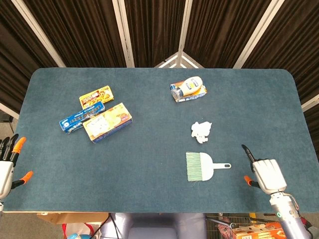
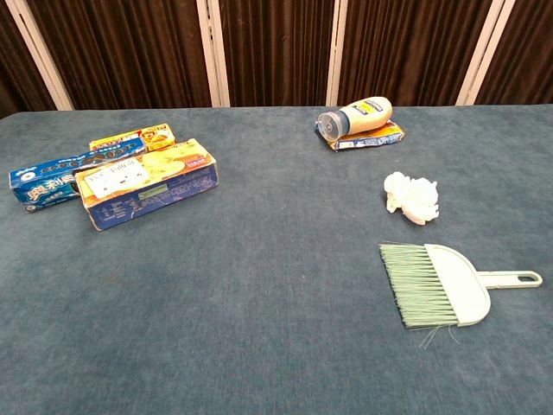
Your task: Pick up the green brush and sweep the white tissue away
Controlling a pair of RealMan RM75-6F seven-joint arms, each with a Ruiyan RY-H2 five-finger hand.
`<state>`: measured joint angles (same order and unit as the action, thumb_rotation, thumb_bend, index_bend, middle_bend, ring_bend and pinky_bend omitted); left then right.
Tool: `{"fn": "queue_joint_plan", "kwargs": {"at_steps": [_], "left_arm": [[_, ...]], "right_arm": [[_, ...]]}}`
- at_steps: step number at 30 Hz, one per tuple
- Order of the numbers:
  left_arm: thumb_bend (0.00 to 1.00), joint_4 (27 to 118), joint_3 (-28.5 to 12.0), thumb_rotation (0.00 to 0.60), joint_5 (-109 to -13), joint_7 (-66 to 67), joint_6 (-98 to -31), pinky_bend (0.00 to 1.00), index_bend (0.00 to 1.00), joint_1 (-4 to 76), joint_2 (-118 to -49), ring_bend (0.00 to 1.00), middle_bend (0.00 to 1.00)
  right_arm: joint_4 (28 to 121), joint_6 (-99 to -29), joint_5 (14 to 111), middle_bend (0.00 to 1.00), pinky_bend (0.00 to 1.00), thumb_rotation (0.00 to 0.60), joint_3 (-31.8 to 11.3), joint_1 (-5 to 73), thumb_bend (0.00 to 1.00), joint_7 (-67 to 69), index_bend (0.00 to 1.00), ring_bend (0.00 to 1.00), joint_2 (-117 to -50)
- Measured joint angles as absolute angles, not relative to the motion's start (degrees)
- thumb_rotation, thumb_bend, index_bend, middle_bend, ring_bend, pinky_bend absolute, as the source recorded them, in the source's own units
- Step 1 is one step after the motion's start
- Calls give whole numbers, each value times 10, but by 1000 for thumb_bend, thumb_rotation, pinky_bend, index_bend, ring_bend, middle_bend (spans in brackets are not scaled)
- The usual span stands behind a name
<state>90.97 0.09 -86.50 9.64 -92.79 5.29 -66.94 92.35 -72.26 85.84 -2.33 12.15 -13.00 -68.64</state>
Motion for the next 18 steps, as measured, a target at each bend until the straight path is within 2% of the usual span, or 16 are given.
{"fn": "queue_joint_plan", "kwargs": {"at_steps": [7,18], "left_arm": [[86,909,-2,600,-866,94,-923,0,0,52,-669,0,0],[86,907,-4,600,-873,86,-915,0,0,51,-667,0,0]], "right_arm": [[900,-652,814,996,947,600,-36,166,233,-169,260,1000,-719],[869,-627,790,1000,947,600,-44,193,256,-218,398,1000,-774]]}}
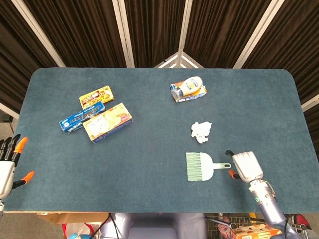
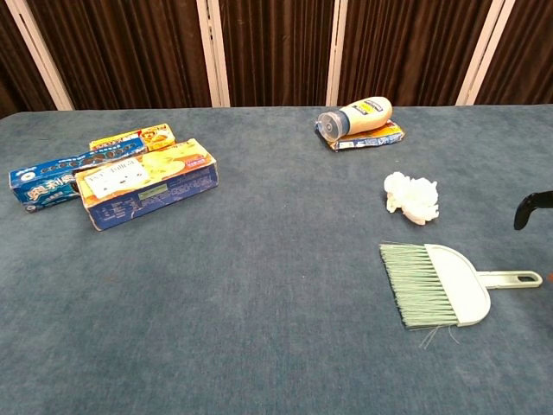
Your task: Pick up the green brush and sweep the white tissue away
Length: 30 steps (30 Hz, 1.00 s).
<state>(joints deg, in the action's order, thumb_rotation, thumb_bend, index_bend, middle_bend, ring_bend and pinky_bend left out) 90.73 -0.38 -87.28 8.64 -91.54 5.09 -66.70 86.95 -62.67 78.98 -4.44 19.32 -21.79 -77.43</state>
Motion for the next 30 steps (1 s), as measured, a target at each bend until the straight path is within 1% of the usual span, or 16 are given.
{"fn": "queue_joint_plan", "kwargs": {"at_steps": [5,13,20,25,30], "left_arm": [[86,907,-6,600,-874,84,-912,0,0,51,-666,0,0],[86,906,-8,600,-874,81,-908,0,0,50,-665,0,0],[86,906,-10,600,-877,81,-907,0,0,49,-665,0,0],[86,906,-10,600,-877,81,-903,0,0,49,-665,0,0],[86,905,-10,600,-880,83,-902,0,0,49,-667,0,0]], "right_arm": [[861,-618,780,1000,947,600,-43,201,257,-232,429,1000,-795],[843,-613,769,1000,947,600,-42,207,258,-240,430,1000,-816],[825,-608,758,1000,947,600,-42,214,259,-242,446,1000,-833],[817,-606,755,1000,947,600,-39,216,268,-242,474,1000,-842],[808,-607,754,1000,947,600,-40,219,281,-239,477,1000,-854]]}}
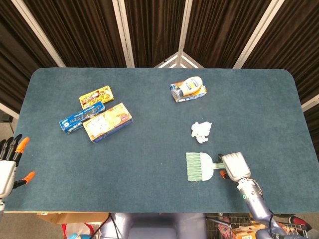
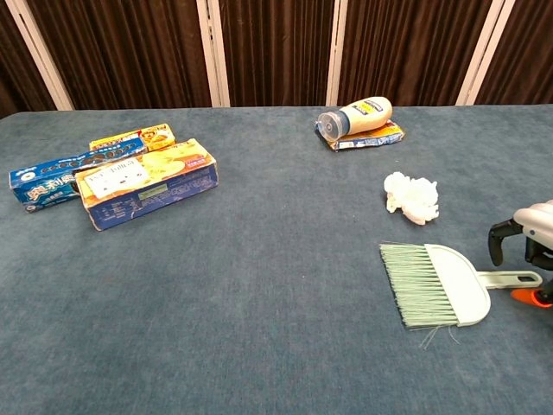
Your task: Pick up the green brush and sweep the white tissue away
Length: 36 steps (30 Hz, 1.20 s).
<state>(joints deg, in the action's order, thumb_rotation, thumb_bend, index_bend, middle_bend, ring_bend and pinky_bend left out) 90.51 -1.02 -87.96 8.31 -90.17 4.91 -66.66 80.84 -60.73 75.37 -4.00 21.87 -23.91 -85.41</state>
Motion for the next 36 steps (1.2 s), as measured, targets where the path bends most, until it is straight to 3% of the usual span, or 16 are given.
{"fn": "queue_joint_plan", "kwargs": {"at_steps": [11,23,36], "left_arm": [[86,906,-12,600,-878,83,-897,0,0,48,-666,0,0],[86,907,-14,600,-878,81,-894,0,0,48,-665,0,0],[86,908,-16,600,-880,79,-892,0,0,47,-665,0,0]], "right_arm": [[790,-604,745,1000,947,600,-38,224,304,-243,499,1000,-872],[790,-605,743,1000,947,600,-35,226,480,-239,709,1000,-873],[839,-633,772,1000,947,600,-42,232,509,-235,791,1000,-840]]}}
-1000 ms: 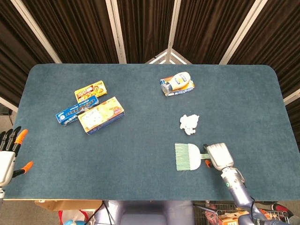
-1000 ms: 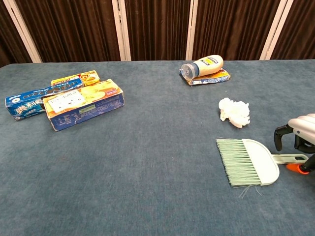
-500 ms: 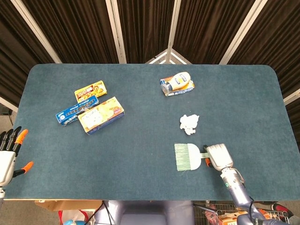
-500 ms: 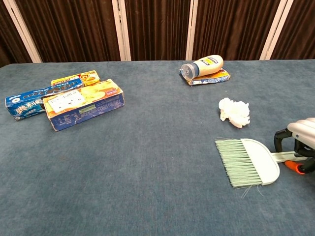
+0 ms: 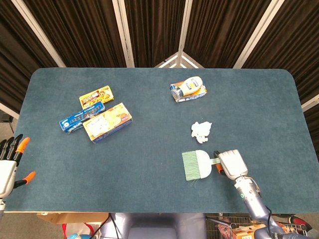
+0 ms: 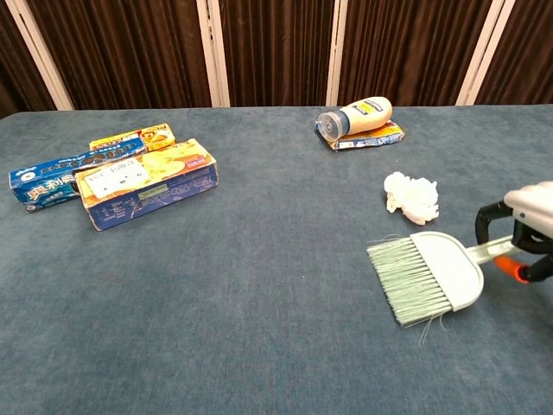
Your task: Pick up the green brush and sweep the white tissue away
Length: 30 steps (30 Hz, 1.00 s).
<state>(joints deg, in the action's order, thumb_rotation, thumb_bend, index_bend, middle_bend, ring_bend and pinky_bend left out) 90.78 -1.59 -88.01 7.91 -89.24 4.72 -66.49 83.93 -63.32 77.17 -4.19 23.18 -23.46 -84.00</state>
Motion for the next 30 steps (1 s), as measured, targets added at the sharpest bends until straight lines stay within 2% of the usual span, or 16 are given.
{"fn": "queue_joint_plan", "kwargs": {"at_steps": [10,18,24,30], "left_arm": [[86,908,-16,600,-882,76,-892,0,0,46,-664,0,0],[86,908,-17,600,-883,71,-888,0,0,47,-662,0,0],[86,909,-15,600,-883,68,-884,0,0,48,-661,0,0],[86,913,-16,600,-879,61,-878,0,0,49,-657,0,0]], "right_arm": [[896,-652,770,1000,947,600,-70,246,513,-274,814,1000,-807],[913,-655,747,1000,947,600,-89,261,517,-309,814,1000,-810],[893,-650,717,1000,947,600,-103,278,516,-346,814,1000,-837],[832,-632,676,1000,947,600,-124,306,516,-371,815,1000,-875]]}}
